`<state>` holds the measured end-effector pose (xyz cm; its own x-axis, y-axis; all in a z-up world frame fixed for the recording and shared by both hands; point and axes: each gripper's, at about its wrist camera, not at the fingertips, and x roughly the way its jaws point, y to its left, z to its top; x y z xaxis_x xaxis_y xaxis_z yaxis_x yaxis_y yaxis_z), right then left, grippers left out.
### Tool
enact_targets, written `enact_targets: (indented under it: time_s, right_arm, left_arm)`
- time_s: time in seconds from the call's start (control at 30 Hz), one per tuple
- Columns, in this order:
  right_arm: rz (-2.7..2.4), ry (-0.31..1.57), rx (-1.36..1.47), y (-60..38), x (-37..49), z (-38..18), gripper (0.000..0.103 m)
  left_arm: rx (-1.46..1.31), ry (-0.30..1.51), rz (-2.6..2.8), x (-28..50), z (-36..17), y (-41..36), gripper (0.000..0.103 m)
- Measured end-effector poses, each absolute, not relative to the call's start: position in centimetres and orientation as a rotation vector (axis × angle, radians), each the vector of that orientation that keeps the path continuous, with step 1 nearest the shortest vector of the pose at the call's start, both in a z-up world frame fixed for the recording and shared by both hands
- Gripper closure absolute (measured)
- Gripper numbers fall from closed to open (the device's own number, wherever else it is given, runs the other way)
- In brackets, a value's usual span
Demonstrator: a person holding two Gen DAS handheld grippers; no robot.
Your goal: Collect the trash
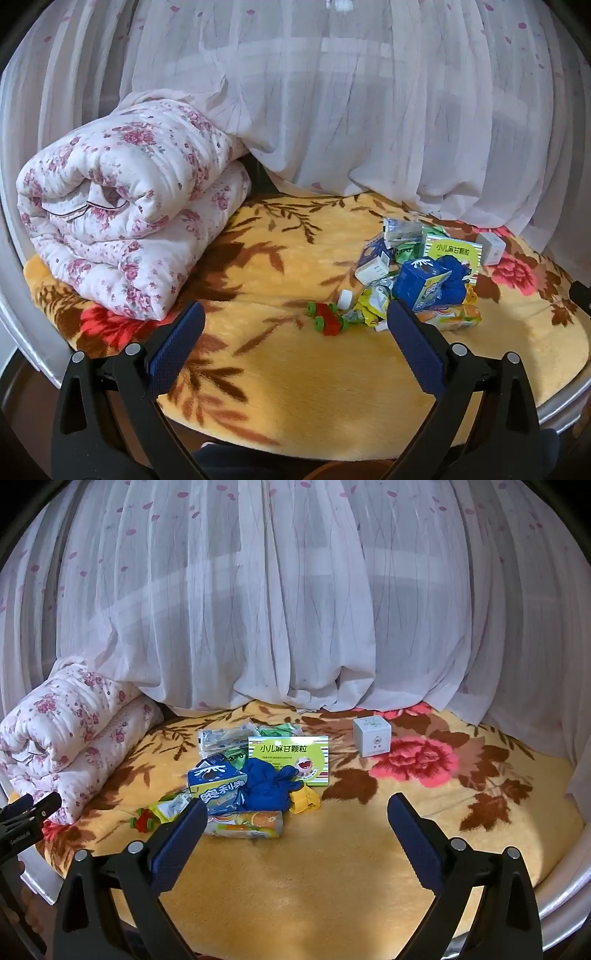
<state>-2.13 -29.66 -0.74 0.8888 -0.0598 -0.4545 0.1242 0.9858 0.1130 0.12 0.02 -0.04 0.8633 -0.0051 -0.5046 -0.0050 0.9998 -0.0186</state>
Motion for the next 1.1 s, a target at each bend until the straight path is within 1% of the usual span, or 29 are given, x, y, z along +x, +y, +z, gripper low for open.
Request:
enact_targets:
  time_s: [0.53, 1.1]
  right_arm:
    - [-0.093, 0.464, 0.143, -29.9, -2.3, -0.8, 0.007]
    - [-0.089, 0.462, 0.148, -29.7, -2.6, -0.4, 0.007]
  left_arm:
    - [-0.009, 0.517, -0.007, -0.1, 0.4, -1.7, 0.007]
    - [-0.013, 0.511, -0.022, -0.6, 0.5, -1.7, 0.007]
